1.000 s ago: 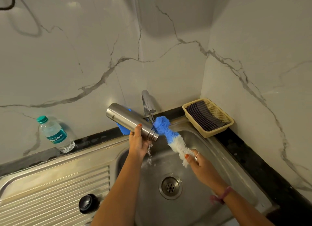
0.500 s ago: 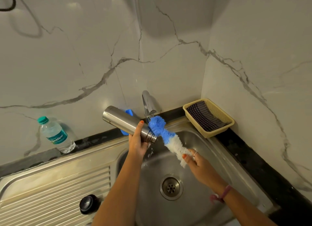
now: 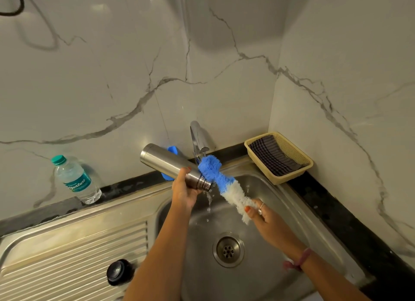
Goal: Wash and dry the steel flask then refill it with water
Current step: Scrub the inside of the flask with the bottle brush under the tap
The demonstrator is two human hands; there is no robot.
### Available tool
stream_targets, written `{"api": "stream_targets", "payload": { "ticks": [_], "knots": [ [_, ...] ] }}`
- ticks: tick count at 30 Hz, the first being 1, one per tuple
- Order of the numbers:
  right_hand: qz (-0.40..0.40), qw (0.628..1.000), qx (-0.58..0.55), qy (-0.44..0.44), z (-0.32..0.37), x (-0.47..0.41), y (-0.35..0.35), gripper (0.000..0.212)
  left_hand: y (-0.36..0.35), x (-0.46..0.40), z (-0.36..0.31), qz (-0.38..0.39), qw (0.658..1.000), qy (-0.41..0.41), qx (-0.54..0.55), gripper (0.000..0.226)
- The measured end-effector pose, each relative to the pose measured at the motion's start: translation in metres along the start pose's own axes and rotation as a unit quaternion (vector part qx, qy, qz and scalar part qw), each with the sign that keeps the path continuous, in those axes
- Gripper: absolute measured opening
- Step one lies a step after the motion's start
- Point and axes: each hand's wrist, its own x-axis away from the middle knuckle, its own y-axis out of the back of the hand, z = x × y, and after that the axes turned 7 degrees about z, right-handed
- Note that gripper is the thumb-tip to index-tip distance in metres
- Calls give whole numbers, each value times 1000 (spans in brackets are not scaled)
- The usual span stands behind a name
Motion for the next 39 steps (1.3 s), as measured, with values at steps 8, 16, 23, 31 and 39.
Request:
{"api": "stream_targets", "payload": {
  "ticks": [8, 16, 23, 31, 39],
  "knots": [
    [12, 1000, -11, -4, 2, 0, 4, 45, -2, -1, -3, -10, 999, -15, -35, 72],
    [6, 1000, -25, -1, 6, -1, 5, 41, -2, -2, -4, 5, 999, -28, -20, 58],
    [4, 1000, -13, -8, 10, -4, 4, 36, 1, 1, -3, 8, 1000, 5, -9, 60],
    [15, 1000, -3, -3, 6, -3, 15, 32, -3, 3, -8, 1, 1000, -17, -12, 86],
    [7, 1000, -22, -8, 4, -10, 20, 48, 1, 1, -8, 17, 999, -13, -36, 59]
  ]
}}
